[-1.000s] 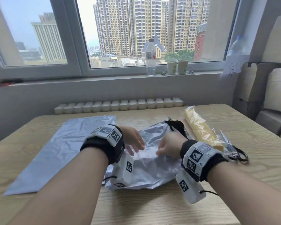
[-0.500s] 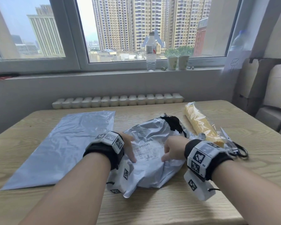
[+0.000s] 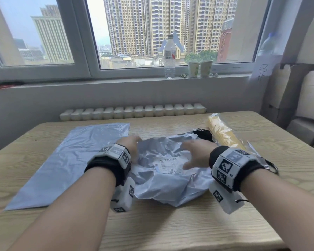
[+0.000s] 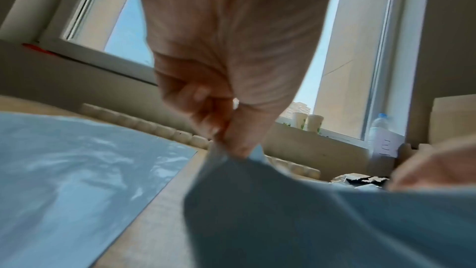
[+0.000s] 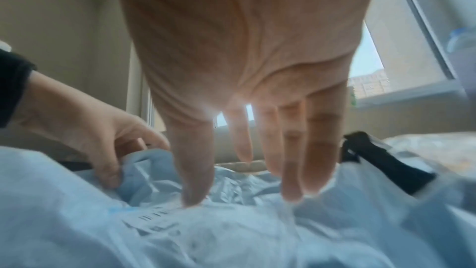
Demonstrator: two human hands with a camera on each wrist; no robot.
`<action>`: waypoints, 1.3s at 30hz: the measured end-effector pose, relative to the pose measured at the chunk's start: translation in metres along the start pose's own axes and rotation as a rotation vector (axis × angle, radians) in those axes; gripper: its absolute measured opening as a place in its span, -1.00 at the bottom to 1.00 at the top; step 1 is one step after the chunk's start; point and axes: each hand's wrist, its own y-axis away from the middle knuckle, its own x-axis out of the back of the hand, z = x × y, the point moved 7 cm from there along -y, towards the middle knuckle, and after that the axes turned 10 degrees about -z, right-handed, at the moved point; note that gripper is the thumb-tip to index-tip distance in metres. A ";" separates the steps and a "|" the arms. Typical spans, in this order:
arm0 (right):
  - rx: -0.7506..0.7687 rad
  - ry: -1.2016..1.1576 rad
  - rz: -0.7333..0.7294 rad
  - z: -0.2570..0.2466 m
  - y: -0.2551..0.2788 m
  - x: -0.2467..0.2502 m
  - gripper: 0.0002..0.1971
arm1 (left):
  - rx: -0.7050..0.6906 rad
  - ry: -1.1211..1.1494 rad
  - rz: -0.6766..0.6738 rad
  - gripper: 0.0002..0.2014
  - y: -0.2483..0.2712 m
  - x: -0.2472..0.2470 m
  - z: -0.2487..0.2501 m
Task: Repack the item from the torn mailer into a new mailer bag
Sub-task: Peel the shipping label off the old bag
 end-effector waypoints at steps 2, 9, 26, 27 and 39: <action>0.050 -0.027 0.159 -0.011 0.002 0.027 -0.18 | -0.112 0.038 0.202 -0.47 0.012 0.029 0.013; 0.005 -0.162 0.283 -0.011 -0.005 0.092 0.29 | -0.364 0.372 0.581 -0.49 0.043 0.105 0.028; -0.097 -0.051 -0.279 0.000 -0.004 0.017 -0.52 | -0.425 0.420 0.069 -0.02 0.025 0.063 0.028; -0.126 -0.061 -0.368 0.006 0.000 0.003 -0.35 | -0.397 0.362 0.099 0.00 0.024 0.060 0.026; -0.162 -0.016 -0.228 0.003 -0.002 -0.037 -0.72 | -0.080 0.095 0.334 -0.62 0.011 0.036 0.028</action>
